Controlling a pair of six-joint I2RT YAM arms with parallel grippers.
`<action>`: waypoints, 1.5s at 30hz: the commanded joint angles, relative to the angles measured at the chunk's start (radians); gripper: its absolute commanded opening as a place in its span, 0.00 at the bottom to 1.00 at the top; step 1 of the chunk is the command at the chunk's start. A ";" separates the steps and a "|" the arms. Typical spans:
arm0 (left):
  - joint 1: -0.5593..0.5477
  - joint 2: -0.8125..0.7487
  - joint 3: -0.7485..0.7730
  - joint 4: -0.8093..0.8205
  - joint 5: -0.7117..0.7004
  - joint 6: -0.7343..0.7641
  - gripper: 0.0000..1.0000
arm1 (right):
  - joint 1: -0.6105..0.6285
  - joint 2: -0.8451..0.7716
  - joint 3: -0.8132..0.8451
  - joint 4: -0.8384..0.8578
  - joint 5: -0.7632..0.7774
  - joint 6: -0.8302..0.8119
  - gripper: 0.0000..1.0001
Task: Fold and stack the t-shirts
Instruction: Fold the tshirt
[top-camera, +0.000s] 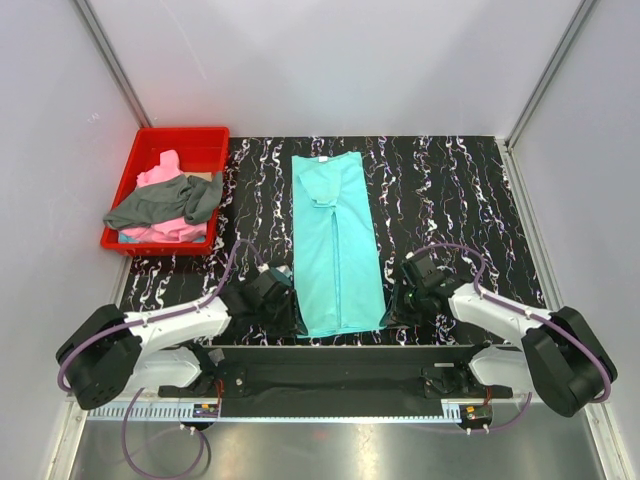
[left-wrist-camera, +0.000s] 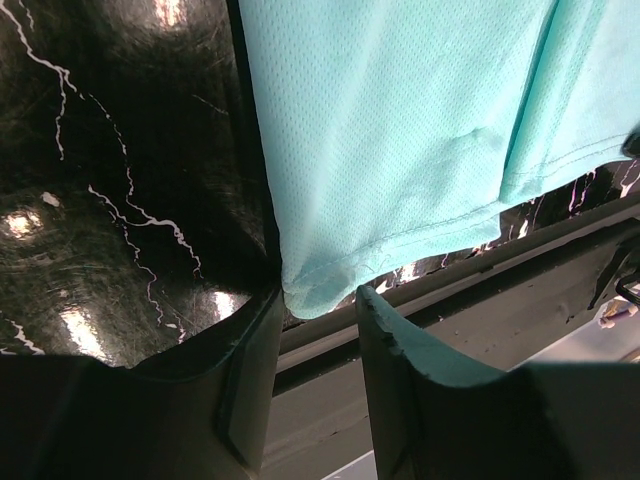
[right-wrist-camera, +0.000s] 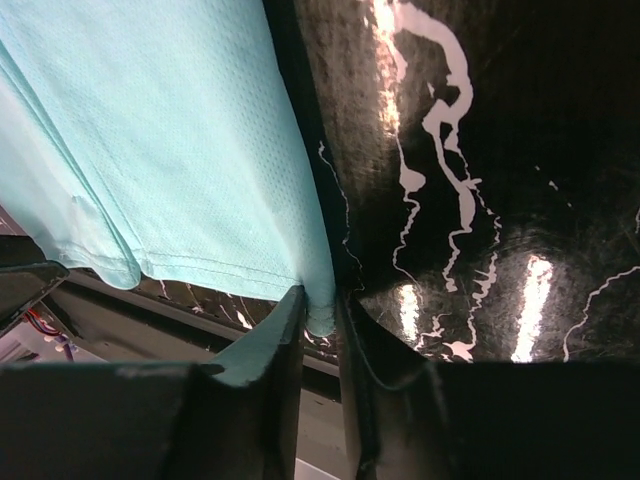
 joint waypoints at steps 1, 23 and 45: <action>0.000 -0.010 -0.033 -0.055 0.001 -0.006 0.43 | 0.009 -0.018 -0.020 0.010 -0.012 0.013 0.22; 0.000 -0.056 -0.076 0.011 0.050 -0.033 0.31 | 0.021 -0.068 -0.046 0.040 -0.035 0.038 0.26; 0.127 0.035 0.121 -0.014 0.099 0.029 0.00 | 0.032 -0.081 0.161 -0.065 0.049 -0.060 0.00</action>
